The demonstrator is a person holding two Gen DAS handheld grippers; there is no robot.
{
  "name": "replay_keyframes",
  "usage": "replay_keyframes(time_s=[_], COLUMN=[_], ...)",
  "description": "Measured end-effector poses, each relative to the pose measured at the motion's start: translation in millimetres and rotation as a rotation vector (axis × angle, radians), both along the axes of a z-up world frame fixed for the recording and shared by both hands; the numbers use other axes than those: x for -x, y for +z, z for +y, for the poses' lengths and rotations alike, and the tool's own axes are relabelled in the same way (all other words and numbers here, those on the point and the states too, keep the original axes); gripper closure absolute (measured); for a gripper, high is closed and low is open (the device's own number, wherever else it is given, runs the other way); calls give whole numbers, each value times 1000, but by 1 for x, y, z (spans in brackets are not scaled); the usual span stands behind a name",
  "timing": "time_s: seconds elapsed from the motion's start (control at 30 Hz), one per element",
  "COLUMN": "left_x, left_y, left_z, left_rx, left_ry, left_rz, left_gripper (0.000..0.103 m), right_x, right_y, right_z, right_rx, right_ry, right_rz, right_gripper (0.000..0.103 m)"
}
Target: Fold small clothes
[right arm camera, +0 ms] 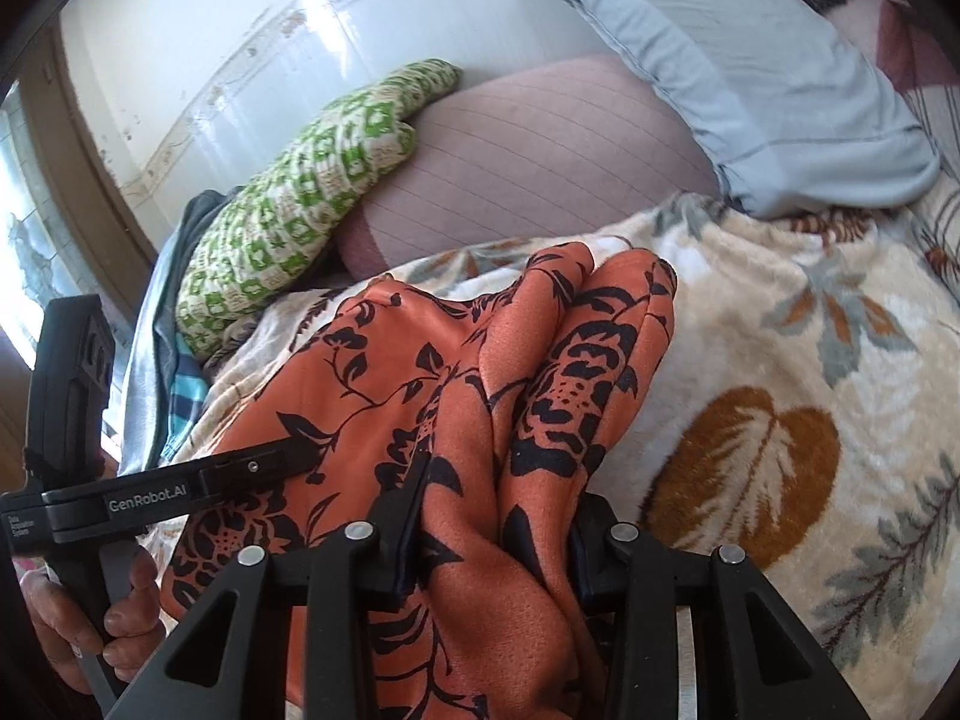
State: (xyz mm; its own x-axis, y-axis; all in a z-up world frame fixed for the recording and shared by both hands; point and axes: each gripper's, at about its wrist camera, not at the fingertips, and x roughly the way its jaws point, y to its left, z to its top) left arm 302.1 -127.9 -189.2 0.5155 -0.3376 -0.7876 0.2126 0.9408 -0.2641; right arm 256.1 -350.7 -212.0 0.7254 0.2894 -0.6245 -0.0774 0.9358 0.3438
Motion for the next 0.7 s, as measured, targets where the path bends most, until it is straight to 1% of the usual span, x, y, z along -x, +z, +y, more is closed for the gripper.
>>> replay_keyframes(time_s=[0.07, 0.1, 0.13, 0.17, 0.2, 0.23, 0.27, 0.3, 0.37, 0.4, 0.47, 0.53, 0.6, 0.7], left_x=[10, 14, 16, 18, 21, 24, 28, 32, 39, 44, 61, 82, 107, 141], left_y=[-1, -6, -17, -30, -45, -57, -60, -58, -43, -32, -3, 31, 64, 105], left_z=[21, 29, 35, 40, 46, 50, 56, 60, 59, 58, 56, 54, 55, 55], left_rx=[-17, -37, -65, -97, -129, -139, -122, -116, -160, -190, -245, -297, -329, -368], left_ry=[40, 61, 84, 109, 134, 156, 175, 184, 181, 179, 170, 169, 176, 187], left_rz=[2, 15, 43, 82, 123, 146, 137, 125, 104, 70, -30, -136, -245, -366], left_gripper=[62, 61, 61, 59, 48, 41, 32, 30, 30, 30, 30, 26, 18, 16], right_x=[1, -1, -4, -7, -10, -10, -7, -3, 1, 8, 28, 53, 76, 116], right_y=[-3, -8, -17, -30, -45, -60, -67, -65, -52, -42, -19, 6, 32, 61], right_z=[13, 22, 29, 37, 45, 52, 54, 51, 42, 36, 23, 14, 11, 16], right_rx=[-15, -19, -27, -40, -43, -11, -12, -29, -59, -73, -41, -23, -19, -29], right_ry=[48, 67, 86, 110, 126, 112, 106, 101, 88, 76, 32, -9, -35, -65], right_rz=[4, 22, 61, 119, 190, 252, 258, 238, 257, 233, 137, 56, -14, -84], right_gripper=[63, 63, 63, 63, 62, 55, 48, 46, 45, 45, 42, 40, 40, 40])
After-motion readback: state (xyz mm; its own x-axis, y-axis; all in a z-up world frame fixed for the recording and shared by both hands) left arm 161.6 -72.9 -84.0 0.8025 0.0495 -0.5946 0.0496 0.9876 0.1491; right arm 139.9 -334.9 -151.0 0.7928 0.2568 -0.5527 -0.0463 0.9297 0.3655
